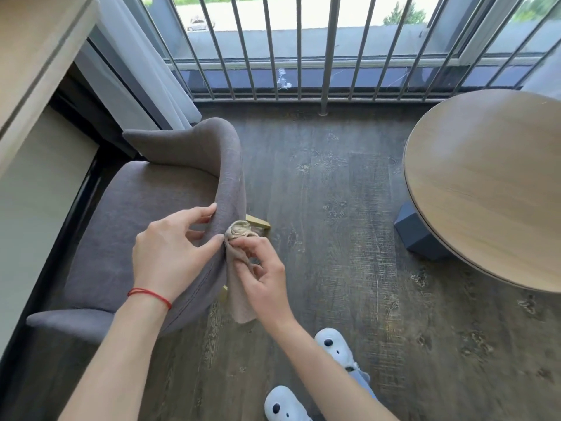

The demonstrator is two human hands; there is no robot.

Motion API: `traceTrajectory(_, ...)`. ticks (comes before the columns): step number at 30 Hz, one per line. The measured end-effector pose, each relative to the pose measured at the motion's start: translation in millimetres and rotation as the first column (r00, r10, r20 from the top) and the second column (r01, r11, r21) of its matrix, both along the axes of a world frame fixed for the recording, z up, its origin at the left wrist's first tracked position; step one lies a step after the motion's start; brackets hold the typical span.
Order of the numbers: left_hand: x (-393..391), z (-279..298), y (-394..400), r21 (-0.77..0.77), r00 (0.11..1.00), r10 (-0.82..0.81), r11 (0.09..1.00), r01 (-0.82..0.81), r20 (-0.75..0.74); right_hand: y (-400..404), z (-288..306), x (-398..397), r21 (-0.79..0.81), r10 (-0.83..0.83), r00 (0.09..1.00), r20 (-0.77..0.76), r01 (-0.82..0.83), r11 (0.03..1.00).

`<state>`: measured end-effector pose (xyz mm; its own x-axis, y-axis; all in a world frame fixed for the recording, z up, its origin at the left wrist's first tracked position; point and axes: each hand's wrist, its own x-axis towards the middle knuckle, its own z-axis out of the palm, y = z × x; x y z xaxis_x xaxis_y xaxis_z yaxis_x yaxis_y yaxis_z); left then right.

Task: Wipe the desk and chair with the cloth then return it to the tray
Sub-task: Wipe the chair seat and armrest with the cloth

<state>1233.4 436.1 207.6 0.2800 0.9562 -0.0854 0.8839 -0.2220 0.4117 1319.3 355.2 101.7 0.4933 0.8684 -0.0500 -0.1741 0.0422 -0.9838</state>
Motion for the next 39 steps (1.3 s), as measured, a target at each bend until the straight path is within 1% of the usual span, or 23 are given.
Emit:
traceTrajectory(2,0.6,-1.7,-1.3,0.012,1.0,0.011,1.0,-0.011,0.008,7.1,1.5,4.4,-0.017,-0.082,0.997,-0.004,0.082,0.997)
traceTrajectory(4,1.5,-3.0,-1.2,0.019,1.0,0.021,1.0,-0.021,0.011,15.5,7.8,-2.0,0.007,-0.123,0.992,0.021,0.123,0.992)
traceTrajectory(7,0.4,-3.5,-1.5,0.026,1.0,0.029,0.999,-0.029,0.007,11.0,9.9,-10.8,-0.014,-0.054,0.999,0.0,0.054,0.998)
traceTrajectory(9,0.0,-2.6,-2.1,0.023,0.999,0.037,0.999,-0.037,0.015,5.1,8.2,0.3,-0.015,-0.009,1.0,0.021,0.009,1.0)
traceTrajectory(10,-0.1,-2.6,-1.9,0.023,0.999,0.041,0.999,-0.041,0.019,6.9,7.9,8.0,-0.008,-0.034,0.999,0.041,0.035,0.999)
traceTrajectory(12,-0.3,-3.3,-2.1,0.032,0.999,0.036,0.999,-0.036,0.014,22.7,11.3,22.9,-0.007,-0.134,0.989,0.053,0.135,0.991)
traceTrajectory(15,0.1,-2.7,-1.6,0.038,1.0,0.024,0.999,-0.024,0.006,45.9,22.3,19.6,0.026,-0.173,0.983,0.057,0.171,0.985)
traceTrajectory(17,-0.7,-1.5,1.1,0.013,1.0,0.015,1.0,-0.015,0.01,42.6,21.8,9.1,0.027,-0.164,0.984,0.068,0.163,0.986)
traceTrajectory(21,-0.1,1.2,2.6,-0.003,1.0,-0.011,1.0,0.011,0.003,17.9,14.7,8.3,0.009,-0.023,0.999,0.039,0.023,1.0)
traceTrajectory(23,0.8,1.1,2.0,0.019,1.0,-0.026,0.999,0.026,-0.015,27.1,17.0,15.3,0.011,-0.087,0.996,0.024,0.087,0.996)
traceTrajectory(26,0.9,-0.5,0.3,0.05,0.999,-0.029,0.998,0.03,-0.027,42.8,28.0,7.9,0.013,-0.183,0.98,0.08,0.183,0.983)
traceTrajectory(28,0.2,-1.6,-1.0,0.046,0.999,-0.024,0.999,0.026,-0.025,38.8,31.6,2.9,0.008,-0.159,0.98,0.122,0.159,0.987)
traceTrajectory(29,-0.6,-1.5,-1.3,0.029,1.0,-0.021,0.999,0.021,-0.021,33.0,32.2,4.2,-0.007,-0.111,0.985,0.129,0.113,0.994)
traceTrajectory(31,-3.7,0.4,-0.8,-0.054,1.0,0.003,0.999,-0.002,0.019,21.0,35.4,14.2,-0.043,0.012,0.99,0.141,-0.006,0.999)
traceTrajectory(32,-5.8,2.8,-0.5,-0.117,0.997,0.027,0.993,-0.019,0.067,17.5,39.6,20.8,-0.046,0.046,0.986,0.158,-0.039,0.998)
traceTrajectory(33,-7.1,6.5,0.0,-0.187,0.986,0.067,0.982,-0.038,0.151,16.8,46.7,27.0,-0.028,0.047,0.982,0.184,-0.042,0.999)
traceTrajectory(34,-7.6,11.9,0.6,-0.263,0.955,0.132,0.963,-0.06,0.266,19.4,57.0,31.3,0.004,0.027,0.977,0.212,-0.028,1.0)
traceTrajectory(35,-6.9,19.9,0.8,-0.345,0.895,0.217,0.935,-0.077,0.389,24.5,70.9,33.5,0.037,0.01,0.972,0.233,-0.019,0.999)
traceTrajectory(36,-5.2,30.6,0.7,-0.427,0.815,0.302,0.901,-0.075,0.495,31.2,86.0,33.7,0.07,0.011,0.967,0.256,-0.03,0.997)
traceTrajectory(37,-3.4,43.1,1.5,-0.489,0.737,0.364,0.871,-0.052,0.57,37.6,101.6,32.5,0.105,0.029,0.954,0.299,-0.063,0.993)
traceTrajectory(39,-2.5,71.0,6.3,-0.528,0.613,0.425,0.849,-0.014,0.666,48.9,132.0,28.5,0.167,0.094,0.903,0.42,-0.178,0.97)
